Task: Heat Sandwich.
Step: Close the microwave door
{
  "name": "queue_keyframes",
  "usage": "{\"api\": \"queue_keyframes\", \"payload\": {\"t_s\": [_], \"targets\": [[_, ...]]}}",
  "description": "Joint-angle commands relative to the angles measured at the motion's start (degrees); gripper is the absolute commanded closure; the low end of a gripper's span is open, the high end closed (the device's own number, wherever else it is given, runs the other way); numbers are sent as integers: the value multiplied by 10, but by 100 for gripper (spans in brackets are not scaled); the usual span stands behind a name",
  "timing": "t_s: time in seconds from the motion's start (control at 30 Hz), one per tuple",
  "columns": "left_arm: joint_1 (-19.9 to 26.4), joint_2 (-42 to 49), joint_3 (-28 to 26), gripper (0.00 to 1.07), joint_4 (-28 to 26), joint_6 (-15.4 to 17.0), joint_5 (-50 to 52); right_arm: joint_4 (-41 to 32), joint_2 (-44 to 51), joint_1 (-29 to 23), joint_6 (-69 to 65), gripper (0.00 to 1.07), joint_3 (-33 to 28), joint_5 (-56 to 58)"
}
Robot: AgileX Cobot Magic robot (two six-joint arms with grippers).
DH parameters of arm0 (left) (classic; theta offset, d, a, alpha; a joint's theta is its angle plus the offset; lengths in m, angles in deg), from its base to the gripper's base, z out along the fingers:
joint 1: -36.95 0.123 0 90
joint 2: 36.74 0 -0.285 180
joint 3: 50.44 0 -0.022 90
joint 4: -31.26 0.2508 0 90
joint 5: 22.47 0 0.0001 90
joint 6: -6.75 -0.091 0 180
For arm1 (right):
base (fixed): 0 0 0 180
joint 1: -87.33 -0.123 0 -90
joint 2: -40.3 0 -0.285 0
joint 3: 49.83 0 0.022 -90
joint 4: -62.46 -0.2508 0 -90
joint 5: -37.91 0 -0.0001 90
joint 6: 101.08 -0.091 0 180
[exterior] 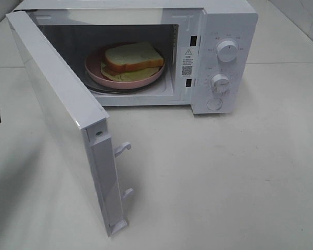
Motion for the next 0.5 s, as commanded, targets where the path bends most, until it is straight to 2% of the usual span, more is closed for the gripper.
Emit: {"api": "queue_keyframes", "payload": {"t_s": [0.03, 0.13, 0.23, 0.33, 0.5], "targets": [[-38, -36, -11, 106, -20, -10, 40, 1, 15, 5, 3, 31, -1, -3], [-54, -54, -16, 106, -27, -17, 54, 1, 15, 5, 3, 31, -1, -3], [-93, -81, -28, 106, -61, -26, 65, 1, 15, 5, 3, 31, -1, -3], [-115, -97, -40, 106, -63, -39, 72, 1, 15, 5, 3, 31, -1, -3], [-148, -117, -57, 106, -93, -39, 77, 1, 15, 5, 3, 31, -1, -3]]}}
